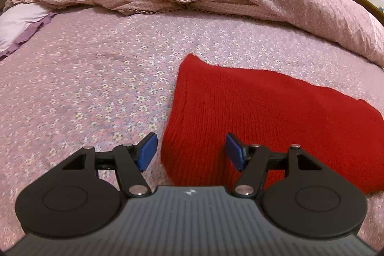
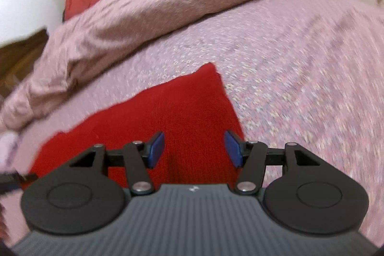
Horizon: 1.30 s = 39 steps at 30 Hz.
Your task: Fold small clothes
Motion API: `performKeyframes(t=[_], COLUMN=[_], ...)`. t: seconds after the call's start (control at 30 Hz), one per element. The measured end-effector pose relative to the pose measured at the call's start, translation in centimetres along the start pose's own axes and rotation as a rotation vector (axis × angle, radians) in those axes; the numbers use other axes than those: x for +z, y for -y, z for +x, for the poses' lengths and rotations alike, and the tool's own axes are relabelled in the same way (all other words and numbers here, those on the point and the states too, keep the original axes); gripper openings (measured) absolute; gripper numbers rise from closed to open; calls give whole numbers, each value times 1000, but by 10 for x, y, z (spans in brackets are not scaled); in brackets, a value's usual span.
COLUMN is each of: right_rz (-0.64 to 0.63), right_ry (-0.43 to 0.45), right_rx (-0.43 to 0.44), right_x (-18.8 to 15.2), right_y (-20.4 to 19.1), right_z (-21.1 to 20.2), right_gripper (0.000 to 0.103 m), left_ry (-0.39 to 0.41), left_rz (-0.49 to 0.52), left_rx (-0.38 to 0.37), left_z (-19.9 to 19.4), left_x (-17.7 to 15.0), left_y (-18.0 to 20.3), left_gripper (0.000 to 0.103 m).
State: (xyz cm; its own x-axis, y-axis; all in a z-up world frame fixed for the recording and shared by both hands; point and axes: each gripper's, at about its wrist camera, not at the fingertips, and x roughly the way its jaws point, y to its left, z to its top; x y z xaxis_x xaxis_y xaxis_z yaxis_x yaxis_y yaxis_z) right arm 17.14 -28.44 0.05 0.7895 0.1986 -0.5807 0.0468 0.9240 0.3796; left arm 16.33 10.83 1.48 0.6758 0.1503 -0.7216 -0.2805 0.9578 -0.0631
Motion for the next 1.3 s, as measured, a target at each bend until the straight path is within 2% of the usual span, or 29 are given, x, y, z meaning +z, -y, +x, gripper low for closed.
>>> performKeyframes(t=[0.07,0.1,0.23,0.33,0.57,0.87,1.3], right_rz=[57,92,225,287,390,333,356], right_ry=[-6,-11,-70,-96,-66,19,26], right_rx=[-11,-18,12,45,41,53,91], right_x=[-1,-2,-10,-18,-33,-36,-27], right_y=[7,10,21,21,18,9,12], right_z=[-7,-10,-8,-1,22,39,50], right_gripper=[79,80,80,80,80,81,82], left_ry=[-1,-1,-22,-27,-34,-53,-62], left_rz=[-18,-31,-64,-55,-56,-57,-84], left_rx=[11,13,2,24,70,78,69], left_z=[-5,-7,-11,-13,-7,10,12], left_x=[-3,-4,-9,-10,-10,-14,-14], left_y=[-1,-2,-5,-5,-12,-11,-17], left_gripper=[68,68,68,68,68,70,74])
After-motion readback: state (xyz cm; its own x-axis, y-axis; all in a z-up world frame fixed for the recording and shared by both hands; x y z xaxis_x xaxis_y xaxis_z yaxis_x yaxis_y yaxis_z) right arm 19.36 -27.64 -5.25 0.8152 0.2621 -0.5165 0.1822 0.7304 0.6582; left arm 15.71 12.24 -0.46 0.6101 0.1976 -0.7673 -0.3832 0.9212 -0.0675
